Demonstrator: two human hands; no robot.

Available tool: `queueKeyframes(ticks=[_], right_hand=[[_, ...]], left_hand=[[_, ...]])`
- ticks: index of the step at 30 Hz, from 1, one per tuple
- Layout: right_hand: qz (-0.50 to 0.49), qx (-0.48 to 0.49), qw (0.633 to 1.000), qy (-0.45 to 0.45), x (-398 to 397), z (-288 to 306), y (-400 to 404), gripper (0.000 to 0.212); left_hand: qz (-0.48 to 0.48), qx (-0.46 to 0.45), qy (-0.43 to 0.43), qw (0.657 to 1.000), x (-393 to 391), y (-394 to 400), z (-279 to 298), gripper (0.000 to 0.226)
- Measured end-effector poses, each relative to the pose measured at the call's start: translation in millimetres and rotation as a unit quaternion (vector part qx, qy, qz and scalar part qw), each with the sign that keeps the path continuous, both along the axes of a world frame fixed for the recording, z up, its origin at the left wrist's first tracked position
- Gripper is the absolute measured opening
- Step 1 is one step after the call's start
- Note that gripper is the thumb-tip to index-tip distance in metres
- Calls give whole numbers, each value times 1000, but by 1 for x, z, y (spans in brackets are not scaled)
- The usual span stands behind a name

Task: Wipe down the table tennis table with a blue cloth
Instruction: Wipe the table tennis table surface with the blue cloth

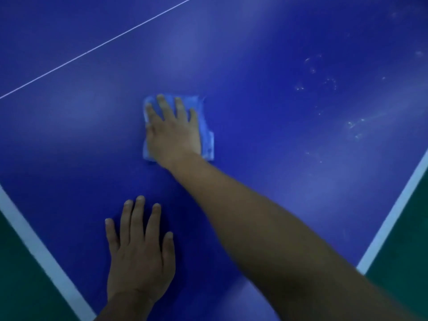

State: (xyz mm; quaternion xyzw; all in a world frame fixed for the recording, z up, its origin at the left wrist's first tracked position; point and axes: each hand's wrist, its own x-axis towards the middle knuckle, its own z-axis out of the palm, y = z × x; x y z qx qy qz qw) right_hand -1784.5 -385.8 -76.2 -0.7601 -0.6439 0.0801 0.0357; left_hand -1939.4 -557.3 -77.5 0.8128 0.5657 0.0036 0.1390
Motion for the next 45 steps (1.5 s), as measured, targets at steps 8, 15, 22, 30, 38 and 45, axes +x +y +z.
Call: queueKeyframes(ticks=[8, 15, 22, 30, 38, 45], right_hand=[[-323, -15, 943, -83, 215, 8, -166, 55], [-338, 19, 940, -42, 141, 4, -143, 59], [-127, -6, 987, -102, 168, 0, -209, 54], [-324, -7, 944, -56, 223, 6, -291, 57], [-25, -20, 998, -50, 126, 0, -391, 49], [-365, -19, 931, -26, 218, 10, -308, 55]], left_hand=[[3, -6, -1, 1000, 3, 0, 3, 67], [-1, -7, 1, 1000, 3, -1, 4, 69], [10, 2, -8, 1000, 2, -2, 2, 70], [-1, 13, -16, 1000, 0, -3, 4, 68], [-2, 31, -23, 999, 1, -5, 2, 66], [-5, 48, -6, 999, 1, -7, 1, 58]])
